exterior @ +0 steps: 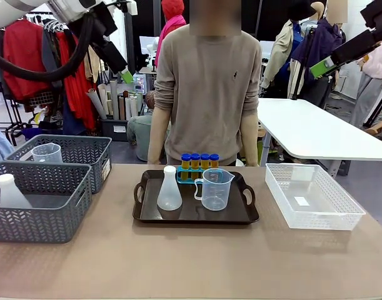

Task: Prepare the laboratory tools.
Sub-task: Pick up one Small flask and place it on the Handle tray.

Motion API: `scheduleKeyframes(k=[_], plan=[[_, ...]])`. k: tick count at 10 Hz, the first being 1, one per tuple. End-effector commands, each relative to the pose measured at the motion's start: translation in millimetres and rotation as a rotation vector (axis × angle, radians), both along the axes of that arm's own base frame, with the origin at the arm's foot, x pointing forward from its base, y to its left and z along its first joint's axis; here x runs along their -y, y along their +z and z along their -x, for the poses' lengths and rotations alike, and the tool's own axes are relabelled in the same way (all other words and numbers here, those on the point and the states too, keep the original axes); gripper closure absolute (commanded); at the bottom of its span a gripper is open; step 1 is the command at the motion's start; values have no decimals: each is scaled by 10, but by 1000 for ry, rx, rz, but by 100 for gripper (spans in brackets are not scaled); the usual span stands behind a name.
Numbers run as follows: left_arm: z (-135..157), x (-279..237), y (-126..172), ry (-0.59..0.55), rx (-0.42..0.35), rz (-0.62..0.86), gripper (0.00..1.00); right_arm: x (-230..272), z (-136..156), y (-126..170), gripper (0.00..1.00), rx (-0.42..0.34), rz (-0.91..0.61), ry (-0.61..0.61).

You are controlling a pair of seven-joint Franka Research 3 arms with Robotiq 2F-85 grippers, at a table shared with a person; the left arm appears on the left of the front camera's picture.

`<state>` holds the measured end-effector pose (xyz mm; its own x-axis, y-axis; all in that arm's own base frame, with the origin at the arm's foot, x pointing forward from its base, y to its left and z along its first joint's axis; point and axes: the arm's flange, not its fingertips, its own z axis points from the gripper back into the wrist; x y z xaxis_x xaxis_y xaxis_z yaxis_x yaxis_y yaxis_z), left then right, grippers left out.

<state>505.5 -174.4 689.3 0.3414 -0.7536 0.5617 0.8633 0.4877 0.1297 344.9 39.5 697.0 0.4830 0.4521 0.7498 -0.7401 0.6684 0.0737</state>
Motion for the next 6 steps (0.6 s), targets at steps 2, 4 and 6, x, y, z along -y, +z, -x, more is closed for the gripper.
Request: scheduleKeyframes(k=[2,4,6], plan=[[117,-168,18,-38,15,52,0,1,1,3,0,1,-6,6],[169,-230,99,-44,18,46,0,1,1,3,0,1,-6,6],[210,-272,142,-33,24,42,0,1,1,3,0,1,-6,6]])
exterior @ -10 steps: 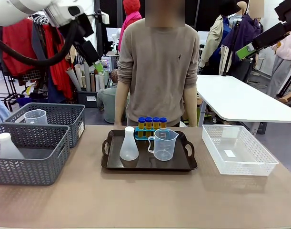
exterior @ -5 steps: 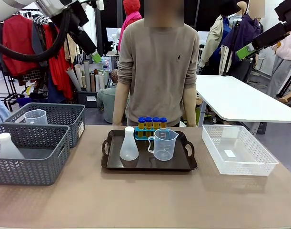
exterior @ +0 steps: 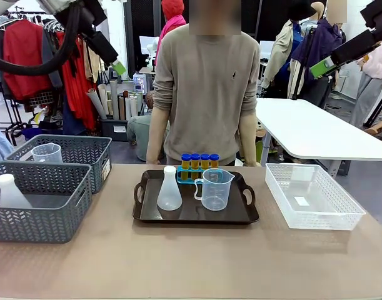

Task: Prepare the laboratory tools.
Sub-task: Pick up one Small flask and place it on the Handle tray.

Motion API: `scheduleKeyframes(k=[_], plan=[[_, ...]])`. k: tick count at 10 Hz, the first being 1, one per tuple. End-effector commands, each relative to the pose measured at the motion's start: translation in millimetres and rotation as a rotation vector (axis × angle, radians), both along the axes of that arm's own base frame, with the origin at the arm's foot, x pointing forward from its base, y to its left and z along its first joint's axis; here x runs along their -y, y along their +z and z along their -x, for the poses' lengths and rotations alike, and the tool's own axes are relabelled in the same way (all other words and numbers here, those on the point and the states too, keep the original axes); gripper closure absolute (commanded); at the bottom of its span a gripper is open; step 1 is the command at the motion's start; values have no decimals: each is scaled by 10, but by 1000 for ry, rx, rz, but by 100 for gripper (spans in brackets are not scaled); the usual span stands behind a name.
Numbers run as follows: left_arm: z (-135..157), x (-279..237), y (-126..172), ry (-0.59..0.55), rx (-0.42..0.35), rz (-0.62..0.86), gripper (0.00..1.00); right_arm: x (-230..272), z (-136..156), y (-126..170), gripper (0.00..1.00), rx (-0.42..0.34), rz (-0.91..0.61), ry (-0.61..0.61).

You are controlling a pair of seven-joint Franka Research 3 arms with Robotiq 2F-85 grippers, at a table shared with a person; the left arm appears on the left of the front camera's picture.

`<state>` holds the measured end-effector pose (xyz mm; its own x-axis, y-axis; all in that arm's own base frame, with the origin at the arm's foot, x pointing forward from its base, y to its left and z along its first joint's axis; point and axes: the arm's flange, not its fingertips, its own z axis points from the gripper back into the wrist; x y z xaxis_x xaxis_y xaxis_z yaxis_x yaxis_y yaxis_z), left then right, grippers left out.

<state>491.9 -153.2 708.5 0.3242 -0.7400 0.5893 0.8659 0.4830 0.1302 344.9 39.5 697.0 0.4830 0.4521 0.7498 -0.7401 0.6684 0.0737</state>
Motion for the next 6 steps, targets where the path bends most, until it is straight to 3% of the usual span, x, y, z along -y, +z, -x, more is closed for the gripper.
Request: scheduleKeyframes(k=[1,3,6], plan=[[61,-55,-56,-24,-1,13,0,1,1,3,0,1,-6,6],[63,-52,-62,-28,-26,-7,0,1,1,3,0,1,-6,6],[13,-15,8,-1,-3,0,0,1,1,3,0,1,-6,6]])
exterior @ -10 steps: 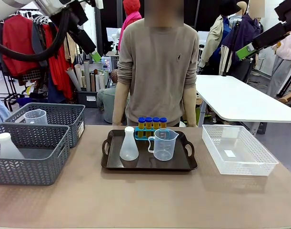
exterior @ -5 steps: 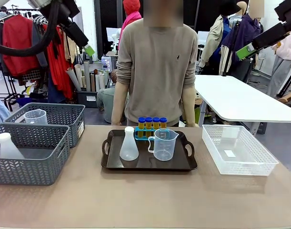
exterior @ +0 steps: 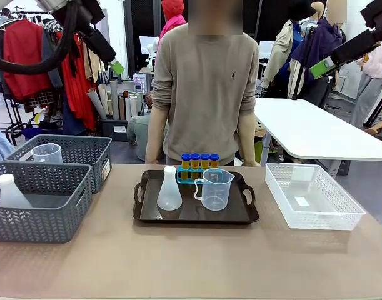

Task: Prepare the laboratory tools.
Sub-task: Pick up one Small flask and place it on the Handle tray.

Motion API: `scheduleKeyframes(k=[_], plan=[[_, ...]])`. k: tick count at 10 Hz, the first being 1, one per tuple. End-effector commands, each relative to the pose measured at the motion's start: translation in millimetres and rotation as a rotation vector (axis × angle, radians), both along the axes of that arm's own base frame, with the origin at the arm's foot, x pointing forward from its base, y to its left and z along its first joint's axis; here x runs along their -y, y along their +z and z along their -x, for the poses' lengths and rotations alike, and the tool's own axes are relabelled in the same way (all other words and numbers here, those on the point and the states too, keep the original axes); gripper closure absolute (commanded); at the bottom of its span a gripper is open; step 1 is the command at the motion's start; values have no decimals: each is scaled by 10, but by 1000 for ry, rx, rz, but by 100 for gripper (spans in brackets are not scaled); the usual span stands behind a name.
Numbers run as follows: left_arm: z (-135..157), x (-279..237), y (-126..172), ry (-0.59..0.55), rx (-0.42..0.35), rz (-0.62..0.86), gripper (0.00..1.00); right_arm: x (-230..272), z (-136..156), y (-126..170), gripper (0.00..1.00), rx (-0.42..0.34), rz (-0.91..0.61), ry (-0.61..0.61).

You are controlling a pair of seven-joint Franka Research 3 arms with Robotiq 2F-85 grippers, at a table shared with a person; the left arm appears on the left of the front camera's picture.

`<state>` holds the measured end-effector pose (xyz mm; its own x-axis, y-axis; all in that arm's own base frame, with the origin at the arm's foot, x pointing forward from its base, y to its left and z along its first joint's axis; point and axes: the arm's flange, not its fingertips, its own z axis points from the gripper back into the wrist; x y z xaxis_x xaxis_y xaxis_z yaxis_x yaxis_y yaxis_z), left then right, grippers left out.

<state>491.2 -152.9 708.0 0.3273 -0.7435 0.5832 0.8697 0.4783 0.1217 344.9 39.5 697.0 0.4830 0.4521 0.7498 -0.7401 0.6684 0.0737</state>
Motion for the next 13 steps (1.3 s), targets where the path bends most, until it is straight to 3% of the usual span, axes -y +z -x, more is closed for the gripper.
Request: scheduleKeyframes(k=[1,13], plan=[[6,-13,13,4,8,3,0,1,1,3,0,1,-6,6],[6,-13,13,4,8,3,0,1,1,3,0,1,-6,6]])
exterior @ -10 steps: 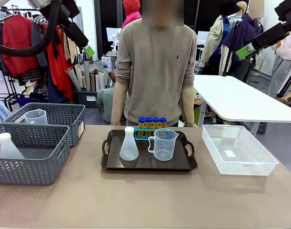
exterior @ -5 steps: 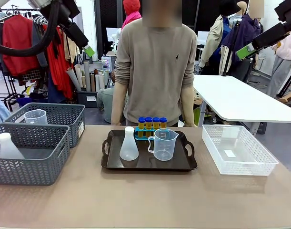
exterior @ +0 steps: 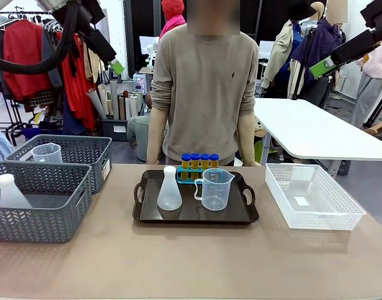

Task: Prepare the laboratory tools.
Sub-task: Pick up one Small flask and place it on the Handle tray.

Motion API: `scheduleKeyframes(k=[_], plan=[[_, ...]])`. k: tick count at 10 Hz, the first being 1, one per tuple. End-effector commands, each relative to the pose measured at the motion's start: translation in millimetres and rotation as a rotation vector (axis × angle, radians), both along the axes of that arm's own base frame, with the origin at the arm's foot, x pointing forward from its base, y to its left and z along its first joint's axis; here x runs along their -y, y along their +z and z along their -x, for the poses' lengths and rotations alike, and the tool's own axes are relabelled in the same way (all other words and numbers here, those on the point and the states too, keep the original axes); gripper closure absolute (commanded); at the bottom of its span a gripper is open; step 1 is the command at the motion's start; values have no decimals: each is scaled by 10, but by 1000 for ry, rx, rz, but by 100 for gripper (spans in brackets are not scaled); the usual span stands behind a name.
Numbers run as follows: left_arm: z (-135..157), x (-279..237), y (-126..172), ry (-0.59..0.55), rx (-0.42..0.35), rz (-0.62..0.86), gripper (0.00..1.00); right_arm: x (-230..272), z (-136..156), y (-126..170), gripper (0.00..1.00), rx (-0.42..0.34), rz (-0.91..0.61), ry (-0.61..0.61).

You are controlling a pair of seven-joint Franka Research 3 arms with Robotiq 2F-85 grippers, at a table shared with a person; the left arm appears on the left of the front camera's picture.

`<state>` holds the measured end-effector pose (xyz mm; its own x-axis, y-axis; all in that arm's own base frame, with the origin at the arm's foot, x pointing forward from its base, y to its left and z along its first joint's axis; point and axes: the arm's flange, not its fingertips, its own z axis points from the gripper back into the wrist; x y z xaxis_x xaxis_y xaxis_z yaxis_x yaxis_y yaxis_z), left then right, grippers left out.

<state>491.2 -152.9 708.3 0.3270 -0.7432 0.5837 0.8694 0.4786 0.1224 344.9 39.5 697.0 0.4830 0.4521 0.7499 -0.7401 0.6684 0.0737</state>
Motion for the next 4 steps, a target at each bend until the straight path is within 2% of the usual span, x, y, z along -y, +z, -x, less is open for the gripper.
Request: scheduleKeyframes(k=[1,4], plan=[[6,-12,10,4,7,3,0,1,1,3,0,1,-6,6],[6,-12,10,4,7,3,0,1,1,3,0,1,-6,6]])
